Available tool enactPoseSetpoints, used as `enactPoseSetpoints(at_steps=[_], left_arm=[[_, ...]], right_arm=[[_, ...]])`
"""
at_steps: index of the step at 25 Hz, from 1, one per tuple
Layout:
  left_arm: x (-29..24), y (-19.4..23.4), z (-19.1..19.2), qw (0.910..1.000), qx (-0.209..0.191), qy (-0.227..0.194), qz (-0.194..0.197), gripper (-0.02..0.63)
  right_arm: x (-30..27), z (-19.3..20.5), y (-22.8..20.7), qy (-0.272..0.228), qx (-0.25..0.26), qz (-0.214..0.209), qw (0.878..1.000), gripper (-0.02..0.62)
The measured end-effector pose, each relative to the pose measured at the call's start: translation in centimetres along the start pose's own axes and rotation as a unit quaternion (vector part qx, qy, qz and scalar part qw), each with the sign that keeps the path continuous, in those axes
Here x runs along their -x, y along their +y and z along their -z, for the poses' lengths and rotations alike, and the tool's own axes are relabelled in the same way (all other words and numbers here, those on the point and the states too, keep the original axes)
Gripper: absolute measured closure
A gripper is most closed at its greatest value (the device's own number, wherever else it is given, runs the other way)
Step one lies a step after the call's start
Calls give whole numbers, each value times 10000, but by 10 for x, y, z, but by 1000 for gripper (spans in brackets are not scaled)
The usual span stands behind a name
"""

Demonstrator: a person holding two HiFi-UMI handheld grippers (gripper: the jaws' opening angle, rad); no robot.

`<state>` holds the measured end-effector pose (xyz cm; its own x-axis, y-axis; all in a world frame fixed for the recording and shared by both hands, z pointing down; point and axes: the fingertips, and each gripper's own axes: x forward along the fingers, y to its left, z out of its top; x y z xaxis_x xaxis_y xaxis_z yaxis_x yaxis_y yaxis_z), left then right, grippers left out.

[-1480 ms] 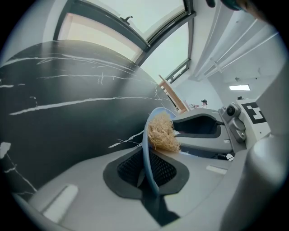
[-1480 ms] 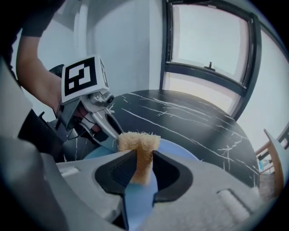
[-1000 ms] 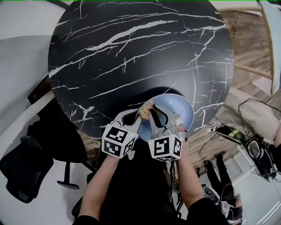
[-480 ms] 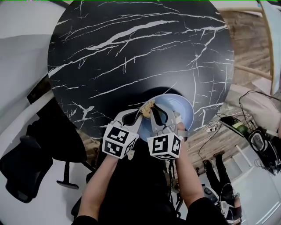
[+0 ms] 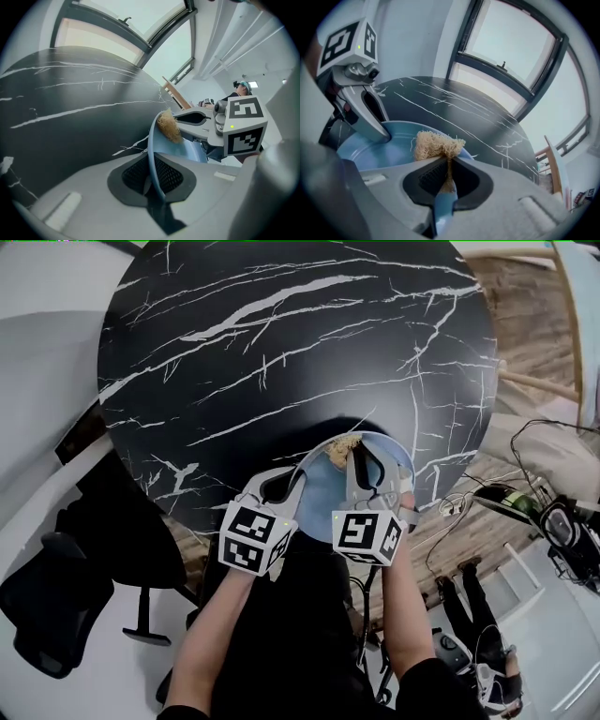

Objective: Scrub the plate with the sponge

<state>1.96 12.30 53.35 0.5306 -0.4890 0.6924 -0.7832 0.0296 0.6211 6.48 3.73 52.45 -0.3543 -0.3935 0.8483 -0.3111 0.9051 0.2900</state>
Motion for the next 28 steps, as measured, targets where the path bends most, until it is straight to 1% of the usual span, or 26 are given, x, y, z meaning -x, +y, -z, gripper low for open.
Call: enactPoseSetpoints(at_steps=[3, 5, 7, 10, 13, 17, 22, 26, 28], left_arm=[[0, 0, 0, 10000, 3, -21, -12, 584], [0, 0, -1, 10000, -19, -49, -26, 584], [0, 0, 0, 10000, -12, -51, -15, 583], [0, 0, 0, 10000, 20, -42, 19, 583], [0, -1, -1, 10000, 29, -54, 23, 583], [0, 0, -1, 10000, 62, -36, 48, 584], [0, 0, 0, 10000, 75, -25, 50, 584], [0, 0, -2, 9998, 158, -34, 70, 588], [0, 1, -2, 9998, 191, -52, 58, 589]], right_arm=[[1, 10, -15, 158, 93, 352, 9992, 561], [3, 17, -22, 319, 479, 687, 9960, 563], [5, 21, -27, 506, 886, 984, 9899, 566], [10, 25, -32, 772, 1214, 1217, 9821, 568], [14, 36, -37, 988, 1567, 1315, 9738, 569], [20, 48, -41, 1241, 2065, 1259, 9624, 569], [26, 65, -39, 1579, 2652, 989, 9460, 571], [32, 76, -35, 1751, 2926, 713, 9374, 571], [35, 82, -32, 1824, 2950, 557, 9363, 571]])
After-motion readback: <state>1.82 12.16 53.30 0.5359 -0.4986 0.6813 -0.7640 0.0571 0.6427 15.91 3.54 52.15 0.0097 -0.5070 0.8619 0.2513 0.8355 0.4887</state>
